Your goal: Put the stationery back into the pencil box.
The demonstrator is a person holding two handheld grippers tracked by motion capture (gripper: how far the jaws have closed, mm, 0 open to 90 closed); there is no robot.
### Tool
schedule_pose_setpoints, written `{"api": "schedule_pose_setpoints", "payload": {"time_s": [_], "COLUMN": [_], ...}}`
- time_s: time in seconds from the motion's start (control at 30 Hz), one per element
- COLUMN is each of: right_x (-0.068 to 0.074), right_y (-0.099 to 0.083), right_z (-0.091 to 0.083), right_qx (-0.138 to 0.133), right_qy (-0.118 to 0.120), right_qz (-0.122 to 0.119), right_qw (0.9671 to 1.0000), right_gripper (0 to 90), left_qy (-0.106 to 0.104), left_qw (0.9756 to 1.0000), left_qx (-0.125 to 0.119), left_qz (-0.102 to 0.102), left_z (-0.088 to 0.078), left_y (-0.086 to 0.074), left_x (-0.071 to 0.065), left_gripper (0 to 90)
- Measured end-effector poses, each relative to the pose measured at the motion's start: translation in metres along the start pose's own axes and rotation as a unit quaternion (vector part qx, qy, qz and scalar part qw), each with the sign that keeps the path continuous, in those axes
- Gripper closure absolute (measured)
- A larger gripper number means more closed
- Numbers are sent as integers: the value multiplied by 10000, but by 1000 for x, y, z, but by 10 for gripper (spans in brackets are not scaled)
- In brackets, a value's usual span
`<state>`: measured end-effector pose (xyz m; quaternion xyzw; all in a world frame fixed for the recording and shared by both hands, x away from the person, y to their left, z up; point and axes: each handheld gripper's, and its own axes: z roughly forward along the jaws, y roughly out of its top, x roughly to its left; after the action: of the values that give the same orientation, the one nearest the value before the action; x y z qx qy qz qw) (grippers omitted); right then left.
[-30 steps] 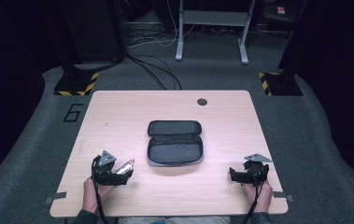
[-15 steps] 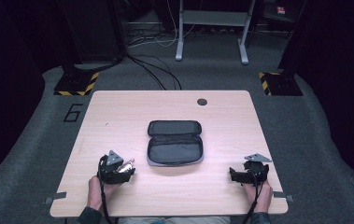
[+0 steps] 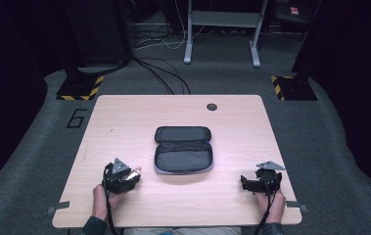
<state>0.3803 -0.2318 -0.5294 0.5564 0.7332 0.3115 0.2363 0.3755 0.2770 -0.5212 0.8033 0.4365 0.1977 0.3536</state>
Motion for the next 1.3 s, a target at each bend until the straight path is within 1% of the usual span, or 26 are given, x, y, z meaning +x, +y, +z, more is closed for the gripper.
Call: {"api": "schedule_pose_setpoints", "payload": {"time_s": [0.03, 0.17, 0.2, 0.23, 0.27, 0.37, 0.4, 0.43, 0.47, 0.5, 0.53, 0.6, 0.73, 0.83, 0.93, 1.17, 1.2, 1.3], "right_x": [0, 0, 0, 0, 0, 0, 0, 0, 0, 0, 0, 0, 0, 0, 0, 0, 0, 0], "right_y": [0, 0, 0, 0, 0, 0, 0, 0, 0, 0, 0, 0, 0, 0, 0, 0, 0, 0], "right_z": [0, 0, 0, 0, 0, 0, 1, 1, 1, 1, 1, 1, 1, 1, 1, 1, 1, 1], "right_qx": [-1, -7, -2, -4, -7, -15, -23, -23, -27, -28, -31, -33, -34, -36, -33, -24, -27, -27], "right_qy": [0, -4, -1, -2, 0, -2, 13, 13, 11, 13, 12, 15, 22, 29, 29, 48, 47, 49], "right_qz": [-2, 10, -7, -1, 3, 10, -12, -12, 4, 3, 4, 5, -14, -5, -10, -6, -4, -10], "right_qw": [10000, 10000, 10000, 10000, 10000, 10000, 10000, 10000, 10000, 10000, 10000, 10000, 10000, 10000, 10000, 10000, 10000, 10000], "right_gripper": [18, 18, 18, 18, 16, 14, 11, 11, 10, 9, 9, 9, 9, 10, 9, 8, 8, 8], "left_qy": [-25, -25, 11, -28, -24, -30, -53, -51, -51, -42, -107, -146, -124, -114, -168, -222, -234, -242], "left_qw": [10000, 9998, 9998, 9999, 9998, 9997, 9997, 9997, 9996, 9994, 9994, 9993, 9992, 9990, 9989, 9980, 9978, 9973], "left_qx": [-37, -158, -188, -164, -173, -233, -220, -254, -261, -321, -293, -306, -337, -353, -355, -407, -380, -408], "left_qz": [-44, -82, -66, -31, -13, -24, 43, 40, 82, 90, 114, 140, 166, 234, 248, 420, 496, 558], "left_z": [-1, -5, -6, -7, -9, -13, -15, -16, -18, -19, -21, -23, -25, -27, -28, -32, -33, -32], "left_y": [0, 0, 0, 0, 2, 5, 7, 9, 11, 13, 15, 19, 25, 31, 37, 56, 59, 67], "left_x": [0, 0, 0, 0, 0, -1, -1, -2, -2, -3, -2, -1, -1, -2, -3, -5, -5, -8], "left_gripper": [500, 500, 500, 500, 500, 500, 500, 500, 500, 500, 500, 500, 500, 500, 500, 500, 500, 500]}}
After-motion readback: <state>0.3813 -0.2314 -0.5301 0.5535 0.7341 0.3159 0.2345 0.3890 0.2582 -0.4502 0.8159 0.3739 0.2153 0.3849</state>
